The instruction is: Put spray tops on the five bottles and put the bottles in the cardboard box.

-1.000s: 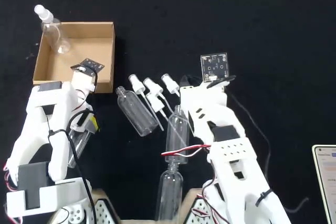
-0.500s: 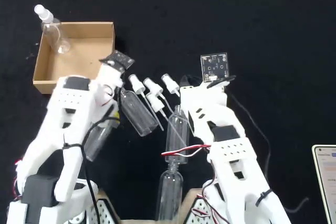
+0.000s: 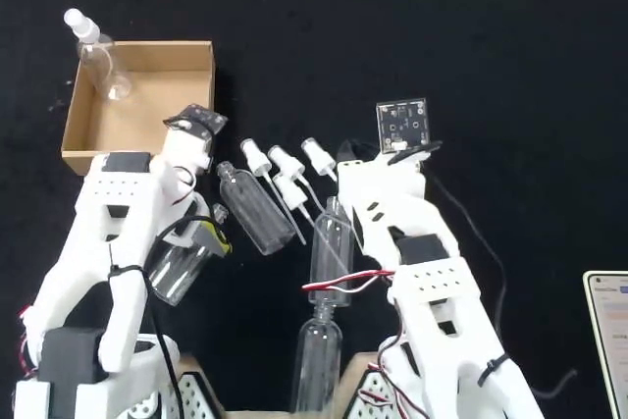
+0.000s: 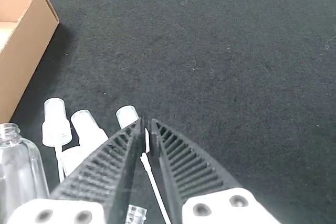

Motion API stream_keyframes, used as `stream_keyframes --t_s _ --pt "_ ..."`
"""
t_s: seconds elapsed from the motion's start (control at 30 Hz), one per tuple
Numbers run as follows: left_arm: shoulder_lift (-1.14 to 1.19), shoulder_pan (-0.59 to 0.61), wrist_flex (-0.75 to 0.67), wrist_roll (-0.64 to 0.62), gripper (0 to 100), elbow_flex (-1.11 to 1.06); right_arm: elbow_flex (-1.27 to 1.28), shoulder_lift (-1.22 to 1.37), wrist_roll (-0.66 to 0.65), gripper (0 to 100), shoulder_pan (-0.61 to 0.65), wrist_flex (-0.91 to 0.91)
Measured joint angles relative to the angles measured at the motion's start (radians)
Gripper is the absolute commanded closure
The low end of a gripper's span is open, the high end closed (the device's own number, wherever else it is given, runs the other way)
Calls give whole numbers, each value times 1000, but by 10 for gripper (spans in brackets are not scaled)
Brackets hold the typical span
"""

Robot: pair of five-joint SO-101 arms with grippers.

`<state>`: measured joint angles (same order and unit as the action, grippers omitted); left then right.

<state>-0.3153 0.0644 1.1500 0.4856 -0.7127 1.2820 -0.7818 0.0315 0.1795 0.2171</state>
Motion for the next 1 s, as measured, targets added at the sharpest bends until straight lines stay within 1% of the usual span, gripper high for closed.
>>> stream_keyframes --t_s 0.13,0.27,0.37,0.47,0.63,0.7,0.83,0.87,1.0 --pt "0 2 11 37 632 3 0 0 0 983 0 0" --pt "0 -37 3 68 633 3 0 0 0 983 0 0" --pt "0 -58 -69 75 633 -40 0 0 0 983 0 0" --pt "0 -52 -163 77 633 -98 0 0 0 983 0 0" --pt "0 -20 -198 77 639 -118 0 0 0 983 0 0" --pt "0 -20 -204 77 677 -133 0 0 0 983 0 0" --pt "0 -25 -207 77 816 -146 0 0 0 983 0 0" --pt "0 -35 -207 77 835 -147 0 0 0 983 0 0" --pt "0 -58 -206 77 829 -147 0 0 0 983 0 0"
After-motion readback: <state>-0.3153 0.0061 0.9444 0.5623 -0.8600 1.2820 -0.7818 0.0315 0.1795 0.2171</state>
